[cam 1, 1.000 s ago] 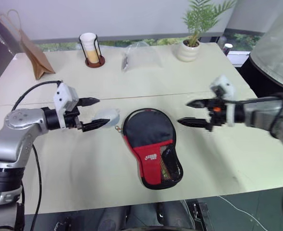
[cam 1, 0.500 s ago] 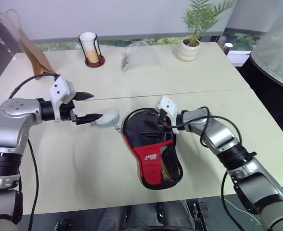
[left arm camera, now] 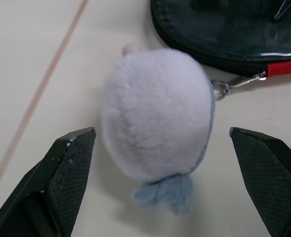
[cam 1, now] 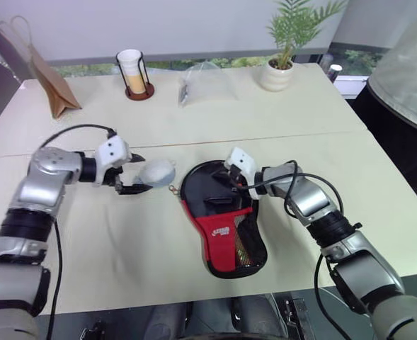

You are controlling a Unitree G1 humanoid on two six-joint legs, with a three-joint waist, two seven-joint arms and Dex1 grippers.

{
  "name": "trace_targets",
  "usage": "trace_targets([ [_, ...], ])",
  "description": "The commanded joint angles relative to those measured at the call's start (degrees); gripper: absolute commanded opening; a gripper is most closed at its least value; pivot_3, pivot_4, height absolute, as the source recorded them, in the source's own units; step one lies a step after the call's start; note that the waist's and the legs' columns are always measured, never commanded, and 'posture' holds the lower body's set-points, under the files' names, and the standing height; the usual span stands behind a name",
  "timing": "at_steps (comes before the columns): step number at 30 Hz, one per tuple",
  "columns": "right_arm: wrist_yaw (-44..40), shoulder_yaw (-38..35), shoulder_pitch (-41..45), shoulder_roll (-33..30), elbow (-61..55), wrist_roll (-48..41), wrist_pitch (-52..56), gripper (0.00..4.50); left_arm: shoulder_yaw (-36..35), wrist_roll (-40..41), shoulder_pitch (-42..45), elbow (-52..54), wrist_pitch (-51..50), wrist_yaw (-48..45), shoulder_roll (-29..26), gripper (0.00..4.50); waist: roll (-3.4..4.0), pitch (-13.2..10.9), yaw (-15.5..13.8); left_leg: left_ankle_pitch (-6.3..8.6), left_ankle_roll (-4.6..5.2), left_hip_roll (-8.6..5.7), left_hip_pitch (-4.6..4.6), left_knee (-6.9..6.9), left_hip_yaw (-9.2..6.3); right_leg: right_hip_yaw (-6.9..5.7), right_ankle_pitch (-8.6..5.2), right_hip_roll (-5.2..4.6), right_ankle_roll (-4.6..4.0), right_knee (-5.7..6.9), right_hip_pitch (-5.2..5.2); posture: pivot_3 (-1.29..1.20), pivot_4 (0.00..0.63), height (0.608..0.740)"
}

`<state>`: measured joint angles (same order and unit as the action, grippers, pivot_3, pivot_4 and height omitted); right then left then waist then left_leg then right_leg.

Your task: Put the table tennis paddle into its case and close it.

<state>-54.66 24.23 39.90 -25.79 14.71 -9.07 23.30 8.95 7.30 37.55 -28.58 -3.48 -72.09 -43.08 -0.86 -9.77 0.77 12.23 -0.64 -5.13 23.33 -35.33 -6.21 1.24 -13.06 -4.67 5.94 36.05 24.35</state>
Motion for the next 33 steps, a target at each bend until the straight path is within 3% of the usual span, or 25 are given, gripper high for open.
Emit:
trace_targets([
  [1, -1.0, 1.0, -1.4, -0.9, 0.2, 2.9, 1.8, 4.48, 0.0, -1.5, 3.3, -3.8, 3.4, 0.2, 1.5, 4.5, -0.01, 0.0, -0.1, 0.0, 0.0, 0.0, 0.0, -0.01, -0.01, 0.0, 0.0, 0.0, 0.0, 0.0, 0.0, 0.0, 0.15, 0.74],
  [8, -0.5, -1.2, -2.2, -0.7, -1.6, 2.6, 4.0, 4.48, 1.0, -4.8, 6.9, -12.3, 8.4, 1.9, 5.8, 4.5, -0.02, 0.0, 0.0, 0.0, 0.0, -0.03, 0.0, -0.03, -0.01, -0.01, 0.0, -0.01, 0.01, 0.02, 0.0, 0.0, 0.15, 0.74],
  [11, -0.1, -1.7, -2.9, -0.8, -3.1, 2.7, 5.0, 4.5, 0.5, -4.9, 8.1, -14.5, 9.0, 2.1, 7.3, 3.68, -0.02, 0.0, -0.1, 0.0, 0.0, -0.03, 0.0, -0.04, -0.02, -0.01, 0.0, -0.01, 0.01, 0.04, 0.0, 0.0, 0.15, 0.74],
  [17, 0.2, -2.0, -4.6, -1.0, -6.2, 3.0, 7.0, 4.5, -0.5, -4.5, 10.6, -17.5, 9.4, 2.6, 8.8, 0.67, -0.03, 0.0, -0.1, 0.0, 0.0, -0.05, 0.02, -0.1, -0.03, -0.02, 0.01, -0.02, 0.02, 0.06, -0.01, 0.0, 0.15, 0.74],
  [19, 0.1, -1.6, -5.6, -1.1, -7.5, 3.2, 7.6, 4.5, -0.6, -4.7, 11.7, -19.2, 9.5, 2.9, 9.3, 0.01, -0.03, 0.0, -0.1, 0.0, 0.0, -0.05, 0.02, -0.11, -0.03, -0.03, 0.01, -0.02, 0.02, 0.07, -0.01, 0.0, 0.15, 0.74],
  [23, 0.1, -0.9, -6.7, -1.2, -8.7, 3.9, 8.4, 4.5, -0.4, -6.8, 15.0, -24.7, 11.9, 6.9, 10.7, 0.01, -0.04, 0.0, -0.1, 0.0, 0.01, -0.04, 0.02, -0.18, -0.05, -0.06, 0.01, 0.0, 0.02, 0.11, -0.02, 0.0, 0.15, 0.74],
  [33, 0.3, 1.3, -8.9, -1.5, -12.0, 5.6, 12.6, 4.5, 1.6, -16.6, 28.4, -43.6, 19.2, 28.9, 19.3, 0.01, -0.08, 0.0, 0.0, 0.03, 0.05, -0.05, 0.02, -0.55, -0.18, -0.24, 0.02, 0.02, 0.08, 0.15, -0.28, 0.0, 0.15, 0.74],
])
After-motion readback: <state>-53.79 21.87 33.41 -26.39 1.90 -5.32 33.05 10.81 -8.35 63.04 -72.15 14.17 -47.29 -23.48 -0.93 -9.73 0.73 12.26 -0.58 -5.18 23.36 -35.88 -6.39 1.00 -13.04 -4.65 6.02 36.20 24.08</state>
